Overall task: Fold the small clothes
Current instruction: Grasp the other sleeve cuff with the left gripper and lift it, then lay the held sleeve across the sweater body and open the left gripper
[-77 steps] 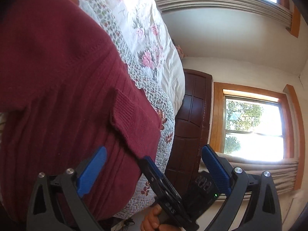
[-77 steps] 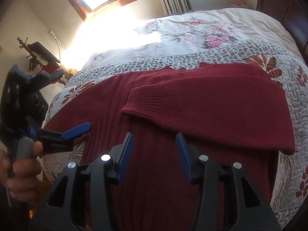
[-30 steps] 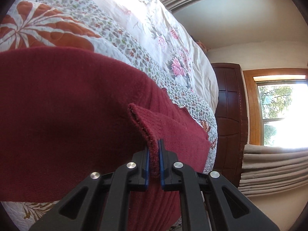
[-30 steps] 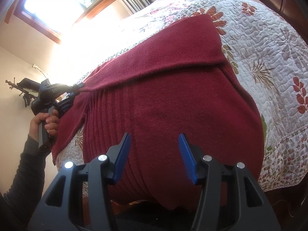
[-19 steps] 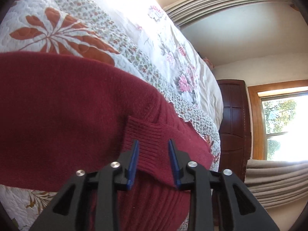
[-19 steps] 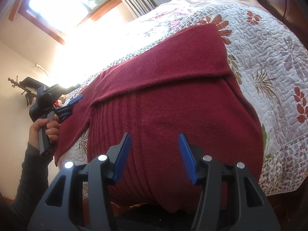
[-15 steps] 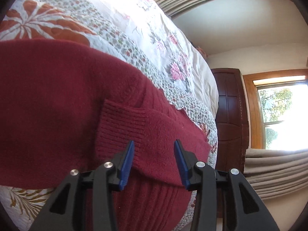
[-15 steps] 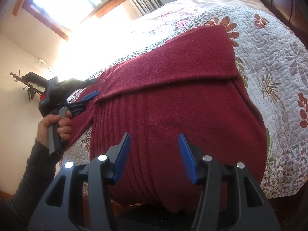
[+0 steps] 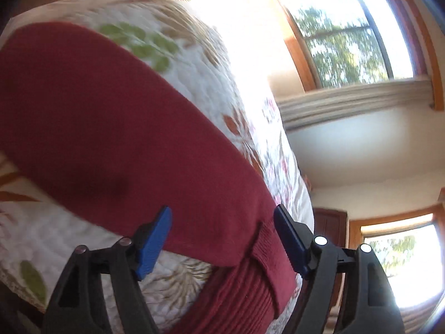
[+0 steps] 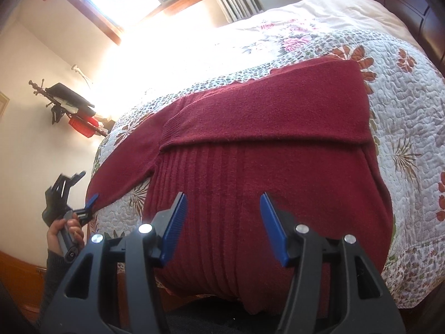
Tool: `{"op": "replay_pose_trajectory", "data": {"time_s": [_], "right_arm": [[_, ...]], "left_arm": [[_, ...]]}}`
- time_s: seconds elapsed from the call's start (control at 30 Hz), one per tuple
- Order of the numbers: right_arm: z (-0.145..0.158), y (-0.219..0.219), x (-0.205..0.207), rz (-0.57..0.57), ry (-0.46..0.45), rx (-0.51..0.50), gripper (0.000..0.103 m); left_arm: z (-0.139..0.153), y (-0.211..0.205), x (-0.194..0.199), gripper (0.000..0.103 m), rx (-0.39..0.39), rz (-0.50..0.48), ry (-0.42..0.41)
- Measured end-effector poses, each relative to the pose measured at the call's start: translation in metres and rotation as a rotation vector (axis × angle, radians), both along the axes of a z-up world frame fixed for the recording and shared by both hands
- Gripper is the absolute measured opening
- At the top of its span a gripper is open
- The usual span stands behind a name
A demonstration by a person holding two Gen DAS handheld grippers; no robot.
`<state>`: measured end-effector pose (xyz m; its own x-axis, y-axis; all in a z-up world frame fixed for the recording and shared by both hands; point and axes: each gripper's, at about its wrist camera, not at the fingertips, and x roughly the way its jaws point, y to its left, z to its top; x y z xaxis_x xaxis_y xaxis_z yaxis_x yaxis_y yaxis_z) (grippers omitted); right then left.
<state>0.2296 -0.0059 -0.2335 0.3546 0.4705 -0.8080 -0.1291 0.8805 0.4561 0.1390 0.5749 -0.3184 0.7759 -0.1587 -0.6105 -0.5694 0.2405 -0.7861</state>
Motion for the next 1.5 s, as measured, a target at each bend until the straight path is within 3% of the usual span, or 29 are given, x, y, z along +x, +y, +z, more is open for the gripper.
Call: {"op": "replay_pose_trajectory", "data": {"time_s": [0.1, 0.17, 0.23, 0.4, 0.47, 0.5, 0.53, 0.63, 0.7, 0.83, 0.97, 1.1, 1.27, 1.5], "right_arm": [[0.0, 0.019, 0.005, 0.061, 0.001, 0.001, 0.056], [0.001, 0.032, 0.006, 0.1, -0.002, 0.003, 0.056], [0.001, 0.042, 0.006, 0.129, 0.0, 0.008, 0.056], [0.007, 0.053, 0.003, 0.162, -0.007, 0.004, 0.056], [0.009, 0.047, 0.001, 0.145, -0.011, 0.002, 0.056], [0.009, 0.042, 0.0, 0.13, -0.01, 0.003, 0.056], [0.009, 0.036, -0.001, 0.111, -0.008, 0.006, 0.056], [0.007, 0.017, -0.002, 0.06, -0.003, 0.01, 0.056], [0.008, 0.006, -0.003, 0.033, -0.008, 0.013, 0.056], [0.008, -0.016, -0.004, -0.011, -0.013, 0.03, 0.057], [0.007, -0.034, -0.003, -0.038, -0.014, 0.056, 0.057], [0.007, -0.052, -0.006, -0.062, -0.02, 0.074, 0.057], [0.009, -0.08, -0.01, -0.108, -0.031, 0.084, 0.057], [0.009, -0.126, -0.013, -0.188, -0.031, 0.075, 0.058]], "left_arm": [[-0.003, 0.042, -0.079, 0.078, 0.005, 0.221, 0.005], [-0.016, 0.067, -0.107, 0.08, -0.02, 0.3, 0.037], [-0.027, 0.084, -0.114, 0.08, -0.041, 0.325, 0.041], [-0.043, 0.105, -0.083, 0.077, -0.039, 0.291, 0.081], [-0.039, 0.11, -0.078, 0.048, -0.01, 0.269, 0.102], [-0.037, 0.112, -0.074, 0.014, -0.004, 0.25, 0.119], [-0.034, 0.114, -0.073, 0.008, 0.005, 0.25, 0.126], [-0.014, 0.116, -0.066, 0.008, 0.056, 0.249, 0.122], [0.008, 0.107, -0.061, 0.008, 0.107, 0.225, 0.076], [0.088, 0.071, -0.012, 0.008, 0.271, 0.083, -0.049], [0.169, 0.007, 0.052, 0.008, 0.42, -0.113, -0.187], [0.218, -0.078, 0.115, 0.008, 0.529, -0.33, -0.256], [0.22, -0.18, 0.175, 0.008, 0.584, -0.55, -0.261], [0.155, -0.302, 0.233, 0.008, 0.579, -0.828, -0.171]]}}
